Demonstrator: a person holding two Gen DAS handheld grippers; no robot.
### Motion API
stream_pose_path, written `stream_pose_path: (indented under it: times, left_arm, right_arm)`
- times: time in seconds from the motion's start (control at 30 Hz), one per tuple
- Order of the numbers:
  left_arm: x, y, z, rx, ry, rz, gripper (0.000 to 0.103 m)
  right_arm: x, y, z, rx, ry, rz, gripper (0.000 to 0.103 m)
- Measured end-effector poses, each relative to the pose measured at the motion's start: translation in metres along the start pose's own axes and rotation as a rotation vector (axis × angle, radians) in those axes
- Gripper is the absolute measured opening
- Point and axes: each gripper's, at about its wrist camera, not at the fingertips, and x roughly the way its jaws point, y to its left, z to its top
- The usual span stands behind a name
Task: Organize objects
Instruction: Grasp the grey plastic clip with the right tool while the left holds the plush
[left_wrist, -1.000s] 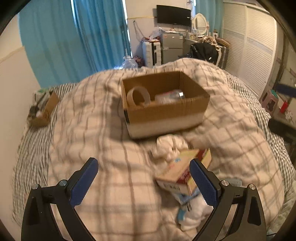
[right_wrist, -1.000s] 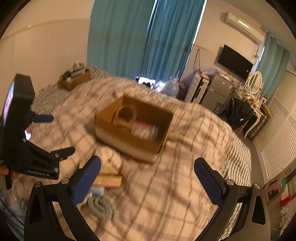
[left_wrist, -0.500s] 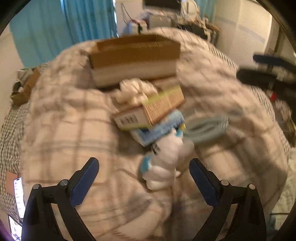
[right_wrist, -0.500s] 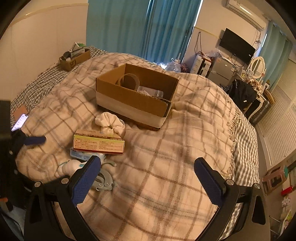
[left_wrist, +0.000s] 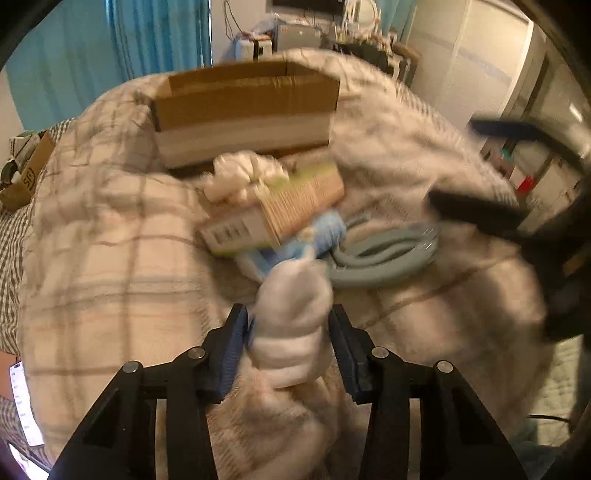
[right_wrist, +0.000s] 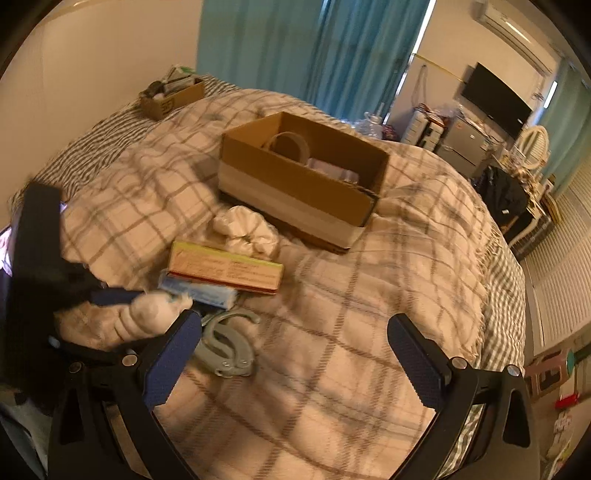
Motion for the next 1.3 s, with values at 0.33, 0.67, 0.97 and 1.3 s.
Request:
stream_pose_path:
  times: [0.33,0.67,0.97,1.3]
  left_arm:
    - [-0.042,0.044,0.005,-0.086,-0.071,0.001,0.042]
    - [-0.008,0.047,-0.012,-0.064,0.009,0.016,0.047]
    - [0.000,0.047,-0.017,-0.097,0.033,-0.044,0.050]
    - [-0.017,0.038,-0.007,-0.073,-0.013,-0.041,0.050]
  right_arm:
    - [0.044,0.051,0.000,-0.158,0.105,0.077,0.100]
    - [0.081,0.069,-0.012,-0.251,0.248,0.034,0.063]
    - [0.048,0.059,-0.015,-0.227,0.196,0.050,0.027]
    - [0.010,0.051,-0.006,-0.166,0.094,0.097,0.011]
